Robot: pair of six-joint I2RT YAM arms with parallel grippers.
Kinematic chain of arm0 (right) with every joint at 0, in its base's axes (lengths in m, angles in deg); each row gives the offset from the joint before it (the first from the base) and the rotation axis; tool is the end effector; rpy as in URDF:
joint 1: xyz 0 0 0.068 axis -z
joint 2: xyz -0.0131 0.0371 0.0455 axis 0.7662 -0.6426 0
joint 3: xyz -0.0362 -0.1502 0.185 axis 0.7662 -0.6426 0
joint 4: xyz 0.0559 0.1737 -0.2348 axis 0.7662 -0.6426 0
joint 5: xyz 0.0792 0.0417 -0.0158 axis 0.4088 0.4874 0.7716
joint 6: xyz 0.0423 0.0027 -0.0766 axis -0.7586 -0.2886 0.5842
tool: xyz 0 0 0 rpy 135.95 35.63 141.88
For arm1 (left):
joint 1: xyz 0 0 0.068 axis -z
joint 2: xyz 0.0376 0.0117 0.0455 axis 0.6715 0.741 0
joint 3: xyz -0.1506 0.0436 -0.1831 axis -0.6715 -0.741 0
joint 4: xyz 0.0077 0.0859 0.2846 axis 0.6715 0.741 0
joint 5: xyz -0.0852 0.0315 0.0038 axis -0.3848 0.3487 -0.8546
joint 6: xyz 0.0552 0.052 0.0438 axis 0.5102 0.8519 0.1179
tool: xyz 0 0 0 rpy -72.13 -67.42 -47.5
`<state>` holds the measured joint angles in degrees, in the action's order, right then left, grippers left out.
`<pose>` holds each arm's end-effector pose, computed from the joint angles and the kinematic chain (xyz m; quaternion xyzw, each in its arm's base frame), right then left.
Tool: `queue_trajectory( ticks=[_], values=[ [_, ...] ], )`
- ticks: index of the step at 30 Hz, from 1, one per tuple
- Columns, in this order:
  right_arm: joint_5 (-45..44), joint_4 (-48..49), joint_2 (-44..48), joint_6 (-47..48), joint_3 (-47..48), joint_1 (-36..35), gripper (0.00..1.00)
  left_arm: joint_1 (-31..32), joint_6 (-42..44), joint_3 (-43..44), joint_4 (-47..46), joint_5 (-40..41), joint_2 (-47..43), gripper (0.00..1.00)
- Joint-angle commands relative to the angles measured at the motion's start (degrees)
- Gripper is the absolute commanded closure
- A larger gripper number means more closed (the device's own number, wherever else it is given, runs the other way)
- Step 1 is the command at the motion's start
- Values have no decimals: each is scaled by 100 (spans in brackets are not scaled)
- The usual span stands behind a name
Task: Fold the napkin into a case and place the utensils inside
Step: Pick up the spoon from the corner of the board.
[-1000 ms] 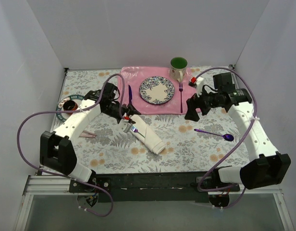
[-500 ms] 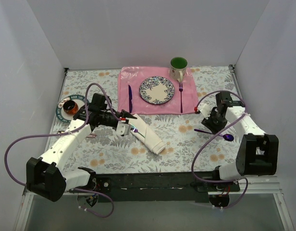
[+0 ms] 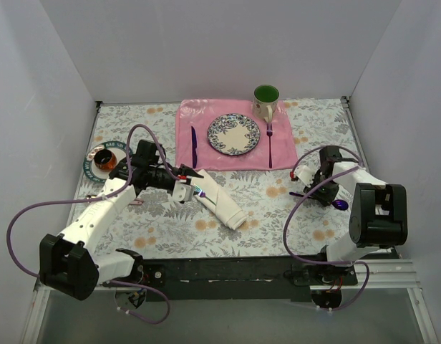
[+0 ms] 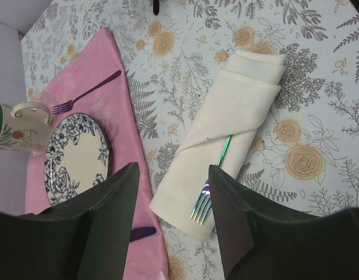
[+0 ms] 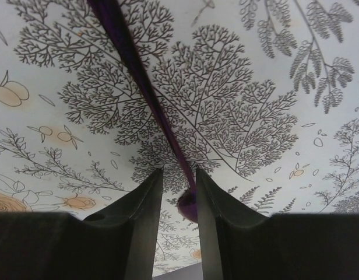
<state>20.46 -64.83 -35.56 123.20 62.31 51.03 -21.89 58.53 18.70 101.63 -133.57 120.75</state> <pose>0.3041 -0.0092 0.0629 -0.4944 0.8621 -0.0769 0.0799 0.2503 -0.1617 0.2241 0.5974 0.6066 -0.3713 0.3706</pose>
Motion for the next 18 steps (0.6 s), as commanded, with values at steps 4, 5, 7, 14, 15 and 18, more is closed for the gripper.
queue_trajectory(
  ticks=[4,5,7,14,15,18],
  values=[
    [-75,585,-35,361,-236,4,66,-43,102,-95,-34,-185,-55,49],
    [-66,629,-78,352,-263,4,68,-43,119,-95,-25,-194,-55,49],
    [-66,708,-114,361,-359,4,74,-43,111,-121,-43,-202,-55,49],
    [-40,867,0,317,-763,-5,99,-43,-3,-192,-166,-141,-90,49],
    [30,832,52,265,-764,4,99,-43,-21,-192,-166,-141,-90,49],
    [249,507,342,124,-597,-5,99,-43,-65,-201,-157,-158,-116,49]
  ],
)
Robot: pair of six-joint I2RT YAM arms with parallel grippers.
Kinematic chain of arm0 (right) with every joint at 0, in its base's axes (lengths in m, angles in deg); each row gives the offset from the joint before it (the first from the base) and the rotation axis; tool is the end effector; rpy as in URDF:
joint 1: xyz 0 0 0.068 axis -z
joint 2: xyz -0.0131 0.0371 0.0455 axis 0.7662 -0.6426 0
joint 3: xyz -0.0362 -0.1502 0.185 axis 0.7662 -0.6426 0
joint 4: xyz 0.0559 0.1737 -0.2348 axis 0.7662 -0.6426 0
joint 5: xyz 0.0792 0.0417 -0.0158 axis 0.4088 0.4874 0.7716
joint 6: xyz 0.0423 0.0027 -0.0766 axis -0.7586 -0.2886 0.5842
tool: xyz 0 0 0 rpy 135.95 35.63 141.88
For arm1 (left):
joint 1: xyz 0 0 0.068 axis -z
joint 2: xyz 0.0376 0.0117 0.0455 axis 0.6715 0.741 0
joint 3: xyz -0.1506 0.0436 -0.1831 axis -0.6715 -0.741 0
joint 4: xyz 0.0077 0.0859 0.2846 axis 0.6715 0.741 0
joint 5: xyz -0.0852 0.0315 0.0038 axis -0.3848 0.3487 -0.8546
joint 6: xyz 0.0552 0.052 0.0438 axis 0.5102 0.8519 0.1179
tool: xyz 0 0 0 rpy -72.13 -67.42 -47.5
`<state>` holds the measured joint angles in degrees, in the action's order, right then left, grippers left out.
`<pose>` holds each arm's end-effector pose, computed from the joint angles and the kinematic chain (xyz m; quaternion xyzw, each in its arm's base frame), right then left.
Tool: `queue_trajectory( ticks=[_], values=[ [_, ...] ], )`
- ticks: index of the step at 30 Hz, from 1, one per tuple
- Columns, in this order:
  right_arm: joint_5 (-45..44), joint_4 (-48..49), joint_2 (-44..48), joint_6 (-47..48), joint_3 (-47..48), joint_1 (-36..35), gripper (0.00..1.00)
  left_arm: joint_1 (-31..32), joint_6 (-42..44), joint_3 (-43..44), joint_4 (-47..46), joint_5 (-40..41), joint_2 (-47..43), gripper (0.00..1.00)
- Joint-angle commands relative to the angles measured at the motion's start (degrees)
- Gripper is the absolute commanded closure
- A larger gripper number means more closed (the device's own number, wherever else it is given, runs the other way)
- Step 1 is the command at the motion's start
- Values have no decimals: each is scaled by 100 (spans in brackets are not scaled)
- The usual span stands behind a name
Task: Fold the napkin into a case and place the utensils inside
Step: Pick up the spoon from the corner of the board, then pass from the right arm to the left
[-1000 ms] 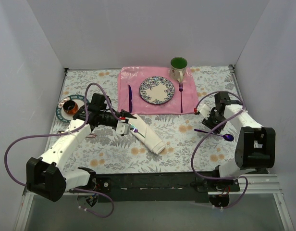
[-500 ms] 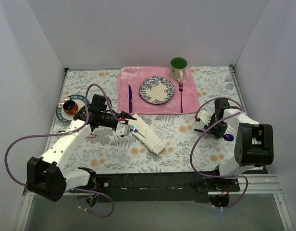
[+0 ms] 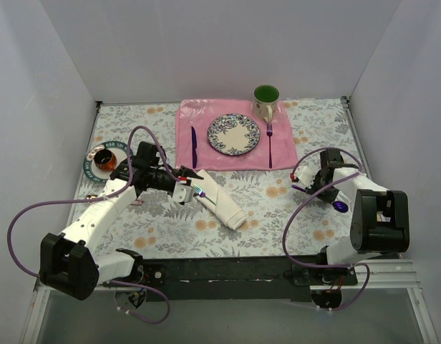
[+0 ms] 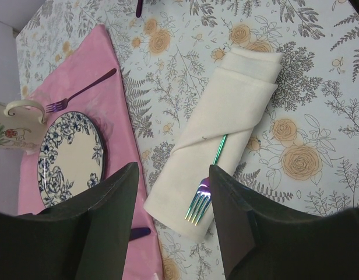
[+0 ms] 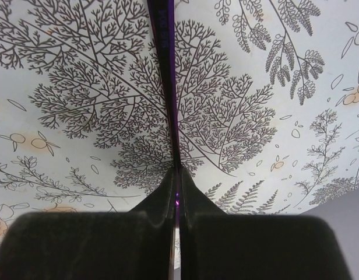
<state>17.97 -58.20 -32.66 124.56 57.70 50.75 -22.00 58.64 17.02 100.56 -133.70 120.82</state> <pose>0.3008 -0.0110 0.0583 -0.4998 0.8517 -0.1181 0.1042 0.2493 -0.1608 0.2147 0.5960 0.6088 -0.3736 0.3668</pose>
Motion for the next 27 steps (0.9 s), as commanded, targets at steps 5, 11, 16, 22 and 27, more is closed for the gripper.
queue_trajectory(
  ticks=[5,11,16,22,27],
  values=[
    [1026,-700,351,-477,470,23,99,-41,-163,-103,-164,-189,-167,48],
    [1431,-1307,404,-759,1068,32,99,-32,-278,-94,-252,-181,-123,48],
    [1817,-1807,430,-873,1480,32,99,-32,-1188,-146,-830,-233,-44,46],
    [2012,-1967,334,-1304,1859,-12,99,-32,-2184,-59,-1579,-110,368,27],
    [1055,-1388,-166,-1182,1719,6,75,-32,-2370,91,-1606,-163,510,25]
  ],
)
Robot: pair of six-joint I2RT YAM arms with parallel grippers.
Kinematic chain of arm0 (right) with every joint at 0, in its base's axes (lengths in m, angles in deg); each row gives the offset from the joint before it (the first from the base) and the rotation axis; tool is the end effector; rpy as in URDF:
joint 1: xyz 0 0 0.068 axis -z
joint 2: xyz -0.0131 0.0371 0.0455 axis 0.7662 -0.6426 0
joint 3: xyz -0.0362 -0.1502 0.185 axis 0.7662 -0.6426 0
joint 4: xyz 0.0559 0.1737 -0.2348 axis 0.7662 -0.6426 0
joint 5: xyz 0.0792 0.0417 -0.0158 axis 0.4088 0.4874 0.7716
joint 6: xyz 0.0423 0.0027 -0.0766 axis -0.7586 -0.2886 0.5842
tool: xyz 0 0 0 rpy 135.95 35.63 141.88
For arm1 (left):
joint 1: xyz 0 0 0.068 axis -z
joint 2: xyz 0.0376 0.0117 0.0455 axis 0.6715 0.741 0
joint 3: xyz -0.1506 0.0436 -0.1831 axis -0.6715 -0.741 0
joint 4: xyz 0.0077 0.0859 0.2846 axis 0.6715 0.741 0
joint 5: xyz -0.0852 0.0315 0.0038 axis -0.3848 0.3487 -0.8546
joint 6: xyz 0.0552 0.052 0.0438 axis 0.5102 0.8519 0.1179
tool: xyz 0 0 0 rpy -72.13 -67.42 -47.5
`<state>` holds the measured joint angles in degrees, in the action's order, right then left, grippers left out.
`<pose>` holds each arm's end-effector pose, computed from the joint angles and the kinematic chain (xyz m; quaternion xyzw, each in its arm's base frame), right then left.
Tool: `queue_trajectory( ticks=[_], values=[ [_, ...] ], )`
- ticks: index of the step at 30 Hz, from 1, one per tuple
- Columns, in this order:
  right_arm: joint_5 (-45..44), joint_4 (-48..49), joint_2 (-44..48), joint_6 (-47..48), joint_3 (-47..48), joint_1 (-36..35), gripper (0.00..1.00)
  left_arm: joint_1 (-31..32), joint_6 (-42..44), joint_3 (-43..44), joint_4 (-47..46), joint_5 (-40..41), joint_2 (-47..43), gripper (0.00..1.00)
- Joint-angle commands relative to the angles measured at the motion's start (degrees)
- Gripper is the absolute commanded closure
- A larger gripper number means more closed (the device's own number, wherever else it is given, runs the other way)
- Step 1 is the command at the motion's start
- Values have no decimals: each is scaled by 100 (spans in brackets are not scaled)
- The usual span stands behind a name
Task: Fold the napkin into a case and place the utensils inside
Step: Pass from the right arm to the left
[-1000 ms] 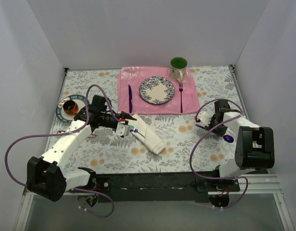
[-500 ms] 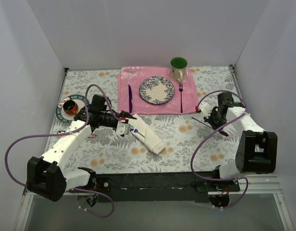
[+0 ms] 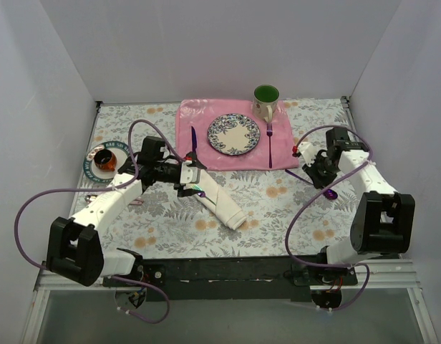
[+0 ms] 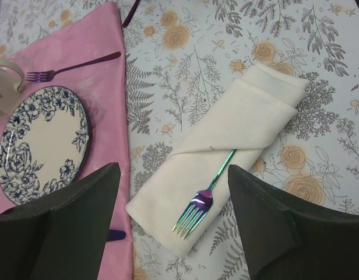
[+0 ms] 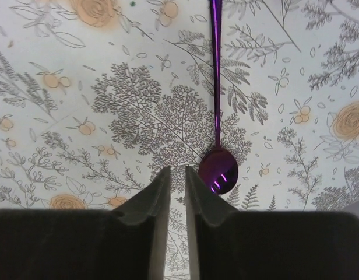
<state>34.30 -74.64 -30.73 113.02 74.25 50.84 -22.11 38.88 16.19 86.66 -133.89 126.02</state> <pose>0.3299 0.0101 0.1477 -0.4292 0.8825 0.0120 0.1919 0.2766 -0.1703 0.2014 0.5018 0.6706 -0.4166 0.3534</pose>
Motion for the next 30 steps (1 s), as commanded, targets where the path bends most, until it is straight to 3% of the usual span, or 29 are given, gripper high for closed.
queue_trajectory(
  ticks=[1,4,7,17,20,21,26,30],
  values=[
    [-684,335,-455,-1,90,6,65,-21,-411,174,-207,-143,-28,25],
    [-922,687,-693,96,178,6,49,-21,-438,130,-207,-117,-81,25],
    [-975,767,-1000,157,310,6,48,-21,-420,95,-216,-99,-107,24],
    [-1054,1188,-1362,527,-278,6,68,-21,-779,121,-277,58,-107,24],
    [-1037,1206,-1353,597,-288,6,87,-56,-1394,200,-461,94,-55,25],
    [-1019,1180,-1353,649,-244,6,98,-100,-1613,226,-636,120,-46,25],
    [-783,943,-967,869,28,24,99,-249,-2878,410,-1023,217,-54,25],
    [-282,207,-457,1176,519,6,99,-416,-3960,621,-1174,410,-63,24]
  ],
)
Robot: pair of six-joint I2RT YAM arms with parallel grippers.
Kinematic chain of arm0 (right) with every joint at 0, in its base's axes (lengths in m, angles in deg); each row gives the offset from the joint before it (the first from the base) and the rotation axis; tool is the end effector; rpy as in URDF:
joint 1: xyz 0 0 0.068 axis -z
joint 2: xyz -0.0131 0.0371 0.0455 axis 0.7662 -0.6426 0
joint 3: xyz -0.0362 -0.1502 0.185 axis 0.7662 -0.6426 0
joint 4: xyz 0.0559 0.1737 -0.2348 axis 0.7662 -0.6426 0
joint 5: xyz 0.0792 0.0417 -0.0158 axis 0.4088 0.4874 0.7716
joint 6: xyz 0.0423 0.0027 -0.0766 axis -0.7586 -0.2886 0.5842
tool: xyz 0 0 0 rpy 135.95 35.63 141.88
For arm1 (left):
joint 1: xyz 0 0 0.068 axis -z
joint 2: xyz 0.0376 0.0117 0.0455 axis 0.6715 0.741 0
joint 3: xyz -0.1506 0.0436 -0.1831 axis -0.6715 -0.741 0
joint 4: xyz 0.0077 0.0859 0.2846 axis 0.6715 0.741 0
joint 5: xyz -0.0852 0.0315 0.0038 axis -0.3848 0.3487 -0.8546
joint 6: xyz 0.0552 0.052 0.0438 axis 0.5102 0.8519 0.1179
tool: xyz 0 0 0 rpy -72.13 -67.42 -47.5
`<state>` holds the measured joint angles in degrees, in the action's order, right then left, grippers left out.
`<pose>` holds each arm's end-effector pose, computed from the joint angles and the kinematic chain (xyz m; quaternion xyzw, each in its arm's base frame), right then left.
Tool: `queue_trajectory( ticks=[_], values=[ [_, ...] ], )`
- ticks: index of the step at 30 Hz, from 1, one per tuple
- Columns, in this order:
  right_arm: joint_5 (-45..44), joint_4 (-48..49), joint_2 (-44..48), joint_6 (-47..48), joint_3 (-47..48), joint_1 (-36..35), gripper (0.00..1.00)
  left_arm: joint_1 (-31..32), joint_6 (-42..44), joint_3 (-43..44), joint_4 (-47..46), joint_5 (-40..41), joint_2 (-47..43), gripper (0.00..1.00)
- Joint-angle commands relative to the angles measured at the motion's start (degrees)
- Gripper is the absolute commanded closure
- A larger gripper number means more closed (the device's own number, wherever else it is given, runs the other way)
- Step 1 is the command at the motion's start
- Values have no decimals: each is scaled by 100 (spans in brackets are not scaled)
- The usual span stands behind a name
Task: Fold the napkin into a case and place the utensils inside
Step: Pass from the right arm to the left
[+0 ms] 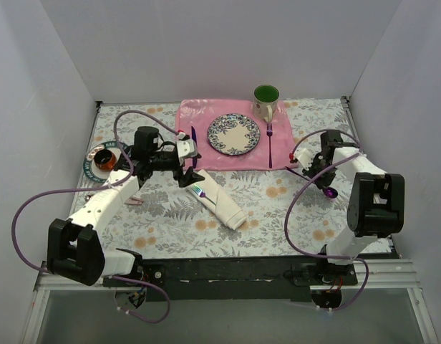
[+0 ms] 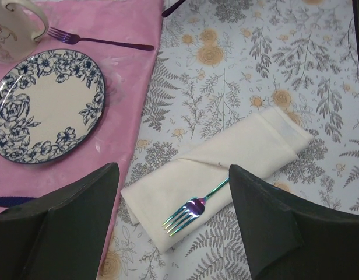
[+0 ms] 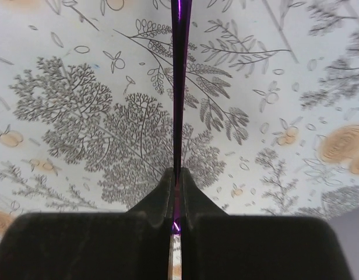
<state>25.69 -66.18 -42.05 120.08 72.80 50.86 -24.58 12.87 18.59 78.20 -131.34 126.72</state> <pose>0.3459 -0.0018 0.0819 -0.4755 0.8696 -0.0464 0.1243 0.3035 -0.1625 0.2240 0.3469 0.7464 -0.4546 0.3405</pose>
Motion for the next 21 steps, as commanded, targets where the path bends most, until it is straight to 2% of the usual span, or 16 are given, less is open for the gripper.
queue_trajectory(
  ticks=[1,2,7,10,11,14,16,21],
  values=[
    [676,-772,911,628,735,-14,99,-196,-1570,451,-337,216,-107,24],
    [834,-913,1026,742,805,-66,99,-266,-2025,643,-284,268,-20,23],
    [1160,-1441,2063,1367,921,-680,99,-609,-2872,1303,321,-73,367,23],
    [1152,-1442,2669,1534,903,-1374,99,-907,-3005,1909,1216,-590,780,24],
    [1073,-1433,2784,1569,920,-1829,99,-978,-2970,2050,1759,-1036,877,24],
    [749,-1371,3118,1596,956,-2789,99,-926,-2898,2438,2465,-1610,1124,25],
    [572,-1354,3251,1701,991,-3437,99,-838,-3319,2429,2441,-1708,1124,25],
    [-52,-1318,3409,2122,912,-4565,99,-215,-3620,2368,2634,-1814,1150,26]
  ],
)
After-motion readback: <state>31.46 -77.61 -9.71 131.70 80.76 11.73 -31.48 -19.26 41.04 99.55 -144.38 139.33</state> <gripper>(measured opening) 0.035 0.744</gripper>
